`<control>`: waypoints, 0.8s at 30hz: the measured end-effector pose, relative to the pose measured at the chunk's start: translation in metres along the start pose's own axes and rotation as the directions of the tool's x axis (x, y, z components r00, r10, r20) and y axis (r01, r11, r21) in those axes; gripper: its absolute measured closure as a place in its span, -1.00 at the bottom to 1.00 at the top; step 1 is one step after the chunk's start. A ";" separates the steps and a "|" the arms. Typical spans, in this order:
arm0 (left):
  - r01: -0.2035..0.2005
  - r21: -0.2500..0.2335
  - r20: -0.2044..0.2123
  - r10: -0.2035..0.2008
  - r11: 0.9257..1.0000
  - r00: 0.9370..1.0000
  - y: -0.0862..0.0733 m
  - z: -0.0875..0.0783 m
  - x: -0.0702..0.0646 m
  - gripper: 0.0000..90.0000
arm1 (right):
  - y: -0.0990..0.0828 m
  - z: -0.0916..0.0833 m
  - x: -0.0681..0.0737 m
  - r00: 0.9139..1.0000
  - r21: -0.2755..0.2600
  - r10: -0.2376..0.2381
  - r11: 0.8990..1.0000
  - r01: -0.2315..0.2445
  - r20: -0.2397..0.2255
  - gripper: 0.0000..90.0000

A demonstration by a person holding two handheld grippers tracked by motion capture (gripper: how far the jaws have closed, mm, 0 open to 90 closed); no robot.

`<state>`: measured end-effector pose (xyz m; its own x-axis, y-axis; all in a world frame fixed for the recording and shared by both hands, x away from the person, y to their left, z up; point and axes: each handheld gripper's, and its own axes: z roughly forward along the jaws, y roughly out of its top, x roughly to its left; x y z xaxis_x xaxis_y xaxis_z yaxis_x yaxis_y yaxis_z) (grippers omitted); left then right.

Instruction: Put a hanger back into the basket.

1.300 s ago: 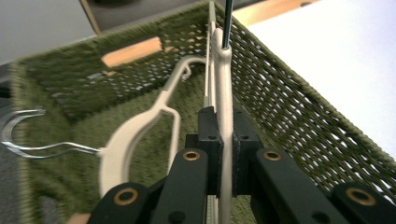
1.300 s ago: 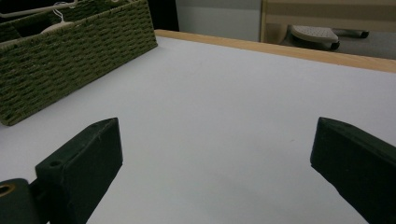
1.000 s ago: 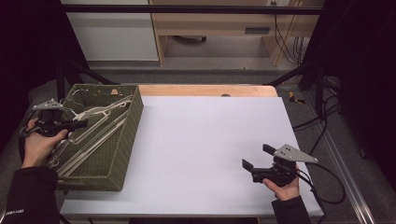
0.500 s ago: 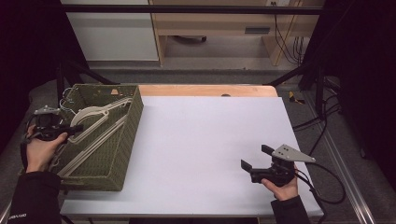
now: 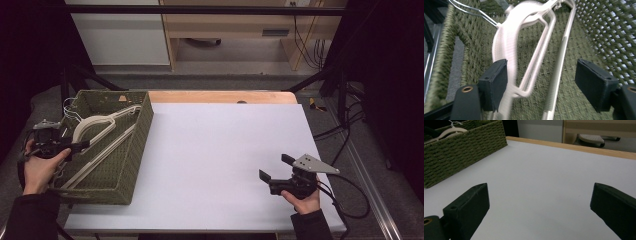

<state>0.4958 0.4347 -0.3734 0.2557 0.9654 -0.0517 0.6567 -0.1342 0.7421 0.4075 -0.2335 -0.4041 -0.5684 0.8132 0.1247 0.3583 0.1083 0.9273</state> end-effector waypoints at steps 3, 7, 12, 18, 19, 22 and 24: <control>-0.008 -0.045 0.015 0.009 0.999 1.000 0.000 -0.011 -0.008 -0.46 | 0.000 0.000 0.000 1.000 0.000 0.000 1.000 0.000 0.000 -0.94; -0.030 -0.118 0.056 0.037 0.993 0.998 0.001 -0.029 -0.024 -0.54 | 0.000 0.000 0.000 1.000 -0.003 0.003 1.000 -0.003 -0.001 -0.94; -0.054 -0.227 0.137 0.087 0.972 0.987 0.000 -0.048 -0.053 -0.65 | 0.002 -0.003 -0.002 1.000 -0.011 0.000 1.000 0.000 -0.006 -0.94; -0.071 -0.304 0.233 0.146 0.950 0.961 -0.004 -0.056 -0.095 -0.72 | 0.003 -0.006 -0.003 1.000 -0.022 -0.003 1.000 0.003 -0.009 -0.94; -0.078 -0.312 0.242 0.159 0.947 0.957 -0.005 -0.057 -0.102 -0.73 | 0.003 -0.006 -0.003 1.000 -0.025 -0.004 1.000 0.004 -0.011 -0.94; -0.097 -0.334 0.269 0.194 0.937 0.944 -0.008 -0.055 -0.122 -0.73 | 0.004 -0.008 -0.003 1.000 -0.030 -0.006 1.000 0.005 -0.012 -0.94; -0.109 -0.343 0.293 0.217 0.933 0.931 -0.012 -0.053 -0.133 -0.73 | 0.004 -0.010 -0.003 1.000 -0.034 -0.008 0.999 0.007 -0.014 -0.94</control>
<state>0.4158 0.3194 -0.3399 0.5884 0.8042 -0.0834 0.3415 -0.1537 0.9272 0.4037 -0.2411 -0.3971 -0.5817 0.8041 0.1224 0.3290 0.0949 0.9396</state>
